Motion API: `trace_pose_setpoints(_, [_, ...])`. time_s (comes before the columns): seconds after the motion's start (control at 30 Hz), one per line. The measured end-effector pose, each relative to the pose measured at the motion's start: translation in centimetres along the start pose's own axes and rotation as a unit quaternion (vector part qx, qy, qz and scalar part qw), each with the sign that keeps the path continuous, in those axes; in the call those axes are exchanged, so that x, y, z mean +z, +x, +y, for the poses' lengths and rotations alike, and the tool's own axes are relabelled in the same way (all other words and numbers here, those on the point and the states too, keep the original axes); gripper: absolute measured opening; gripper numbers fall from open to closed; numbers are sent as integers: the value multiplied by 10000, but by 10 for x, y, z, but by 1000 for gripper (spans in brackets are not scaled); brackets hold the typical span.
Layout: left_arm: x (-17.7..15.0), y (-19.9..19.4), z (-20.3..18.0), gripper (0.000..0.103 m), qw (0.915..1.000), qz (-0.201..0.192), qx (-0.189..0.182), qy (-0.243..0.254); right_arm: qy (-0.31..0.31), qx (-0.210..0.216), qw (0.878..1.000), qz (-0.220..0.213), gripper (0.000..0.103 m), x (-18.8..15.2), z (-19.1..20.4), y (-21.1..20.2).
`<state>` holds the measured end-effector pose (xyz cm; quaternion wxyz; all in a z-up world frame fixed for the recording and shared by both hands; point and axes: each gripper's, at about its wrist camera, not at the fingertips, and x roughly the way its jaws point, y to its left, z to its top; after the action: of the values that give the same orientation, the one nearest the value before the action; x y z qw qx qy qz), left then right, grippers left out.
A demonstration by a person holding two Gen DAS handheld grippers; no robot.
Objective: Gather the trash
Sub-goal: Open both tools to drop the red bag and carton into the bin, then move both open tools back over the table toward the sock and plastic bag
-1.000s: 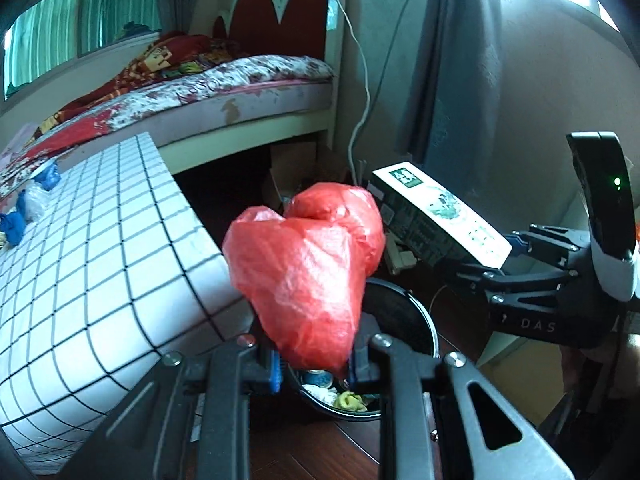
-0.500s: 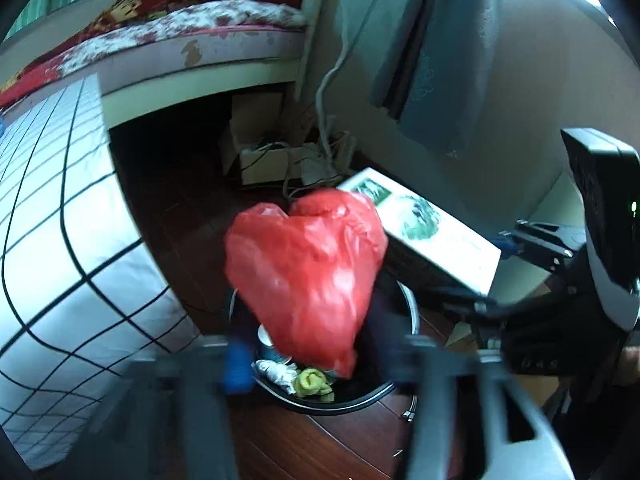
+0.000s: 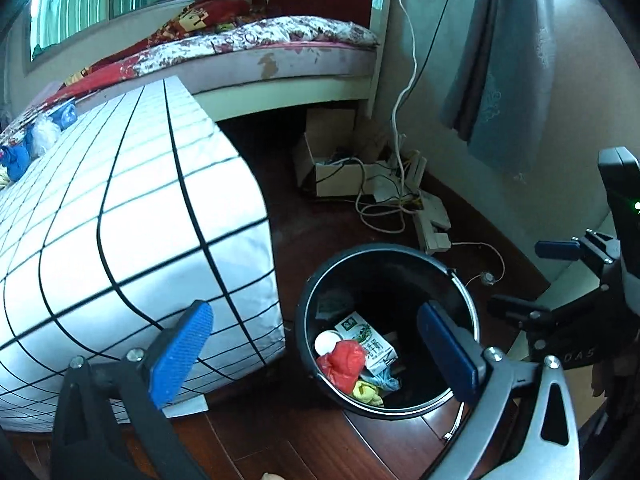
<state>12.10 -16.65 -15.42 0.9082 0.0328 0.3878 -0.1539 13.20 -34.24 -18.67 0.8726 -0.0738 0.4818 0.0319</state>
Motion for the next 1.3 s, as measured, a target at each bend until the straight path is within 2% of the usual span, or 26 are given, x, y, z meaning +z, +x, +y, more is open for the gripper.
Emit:
trace_pose_setpoints(0.33, [7, -10, 6, 102, 9999, -113, 69, 108, 12, 63, 9999, -125, 102, 1, 7, -12])
trace_pose_setpoints(0.73, [19, -32, 20, 102, 9989, -389, 249, 72, 66, 204, 9982, -551, 102, 21, 23, -36])
trace_pose_setpoints(1.03, [32, -58, 64, 102, 9957, -679, 600, -194, 3, 326, 9948, -969, 102, 50, 54, -55])
trace_pose_setpoints(1.3, [34, -76, 121, 102, 9900, -859, 979, -538, -220, 473, 9905, -1272, 102, 80, 105, -65])
